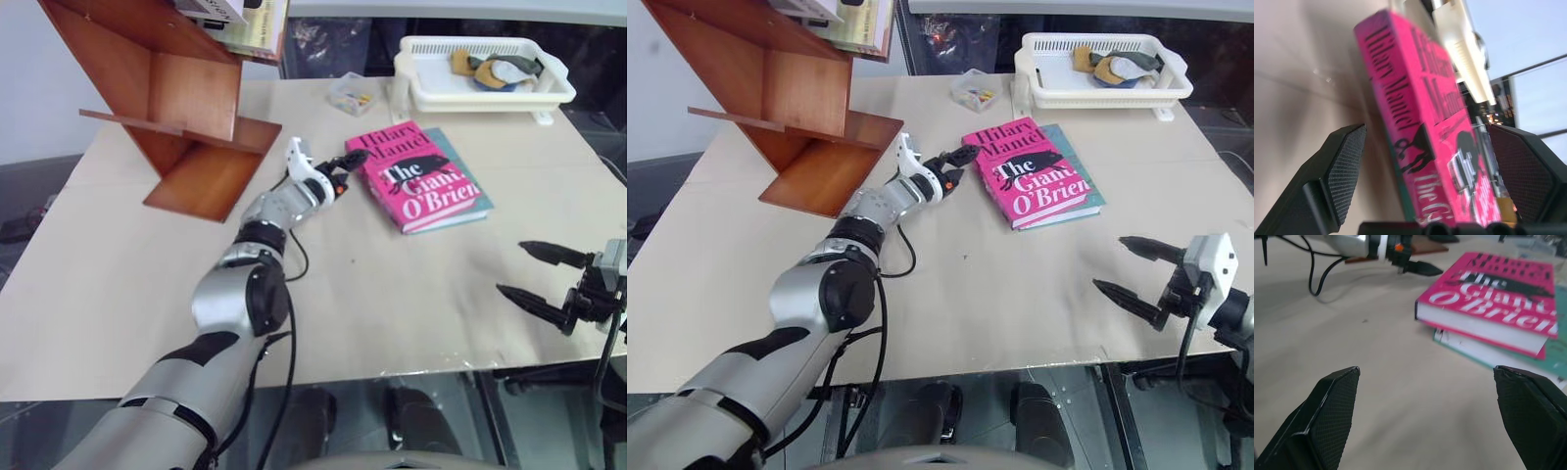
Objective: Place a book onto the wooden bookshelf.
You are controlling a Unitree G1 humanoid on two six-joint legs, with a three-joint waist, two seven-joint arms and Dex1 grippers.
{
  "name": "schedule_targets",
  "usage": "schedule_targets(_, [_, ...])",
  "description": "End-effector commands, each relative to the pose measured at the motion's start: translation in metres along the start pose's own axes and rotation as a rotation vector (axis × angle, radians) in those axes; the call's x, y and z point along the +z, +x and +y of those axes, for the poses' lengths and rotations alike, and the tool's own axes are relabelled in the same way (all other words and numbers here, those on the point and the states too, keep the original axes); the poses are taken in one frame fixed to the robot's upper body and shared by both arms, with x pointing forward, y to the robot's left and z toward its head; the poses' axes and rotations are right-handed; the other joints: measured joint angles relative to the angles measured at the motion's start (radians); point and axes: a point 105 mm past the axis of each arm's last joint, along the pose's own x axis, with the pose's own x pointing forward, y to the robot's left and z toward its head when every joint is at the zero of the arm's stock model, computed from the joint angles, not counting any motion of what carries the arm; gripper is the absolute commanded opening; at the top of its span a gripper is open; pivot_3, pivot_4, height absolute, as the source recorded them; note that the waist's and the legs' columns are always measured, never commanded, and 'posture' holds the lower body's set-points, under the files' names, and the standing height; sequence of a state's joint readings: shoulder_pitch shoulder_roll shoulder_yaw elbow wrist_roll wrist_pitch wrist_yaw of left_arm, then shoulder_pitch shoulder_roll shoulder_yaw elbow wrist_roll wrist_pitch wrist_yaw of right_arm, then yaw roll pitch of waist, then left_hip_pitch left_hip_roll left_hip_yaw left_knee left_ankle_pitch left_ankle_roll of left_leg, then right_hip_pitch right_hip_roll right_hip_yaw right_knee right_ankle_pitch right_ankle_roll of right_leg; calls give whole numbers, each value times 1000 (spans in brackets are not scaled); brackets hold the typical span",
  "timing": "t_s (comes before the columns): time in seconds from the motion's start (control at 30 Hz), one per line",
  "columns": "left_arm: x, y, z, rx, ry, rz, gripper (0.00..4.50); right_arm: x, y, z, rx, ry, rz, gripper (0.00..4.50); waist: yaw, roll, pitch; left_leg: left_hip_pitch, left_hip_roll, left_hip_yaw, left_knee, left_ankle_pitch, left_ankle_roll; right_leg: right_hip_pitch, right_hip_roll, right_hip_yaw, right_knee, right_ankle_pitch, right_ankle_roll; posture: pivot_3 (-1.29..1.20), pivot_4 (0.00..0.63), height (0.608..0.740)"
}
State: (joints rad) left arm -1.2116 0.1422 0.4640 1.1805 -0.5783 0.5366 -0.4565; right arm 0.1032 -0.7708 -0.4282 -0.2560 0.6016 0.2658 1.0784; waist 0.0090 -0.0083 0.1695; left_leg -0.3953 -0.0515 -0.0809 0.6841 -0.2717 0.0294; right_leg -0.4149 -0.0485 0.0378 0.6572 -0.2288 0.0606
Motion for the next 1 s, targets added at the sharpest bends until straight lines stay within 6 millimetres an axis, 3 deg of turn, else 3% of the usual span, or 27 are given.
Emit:
schedule_targets(0.03, [22,-11,-11,-84,110,-18,4409,-3,7,-20,-93,-13,21,4500,-3,0,0,0,0,0,0,0,0,0,0,0,0,0,0,0,150,740])
schedule_targets(0.23, [29,-56,-18,-227,294,62,4409,-2,41,-55,-214,17,10,4500,-22,1,0,0,1,2,-1,0,0,-4,0,4,3,0,0,0,150,740])
schedule_targets(0.43, [30,-105,-30,-267,569,100,4409,24,88,-79,-241,56,-73,4500,-26,1,0,-2,2,4,-1,0,0,-7,-3,7,4,0,-1,0,150,740])
schedule_targets(0.67, [25,-133,-39,-279,794,142,4409,31,132,-100,-239,59,-15,4500,-19,1,0,-2,0,3,-2,0,0,-6,-5,5,2,0,-1,0,150,740])
schedule_targets(0.8, [19,-147,-28,-206,982,202,4409,44,159,-87,-147,-78,-1,4500,-26,1,0,-3,0,5,-4,0,0,-9,-5,7,2,0,-1,0,150,740])
schedule_targets(1.0, [15,-155,-27,-208,962,191,4409,40,189,-39,20,-183,29,4500,-27,1,0,-4,1,5,-7,0,-1,-12,-4,7,2,0,-2,0,150,740])
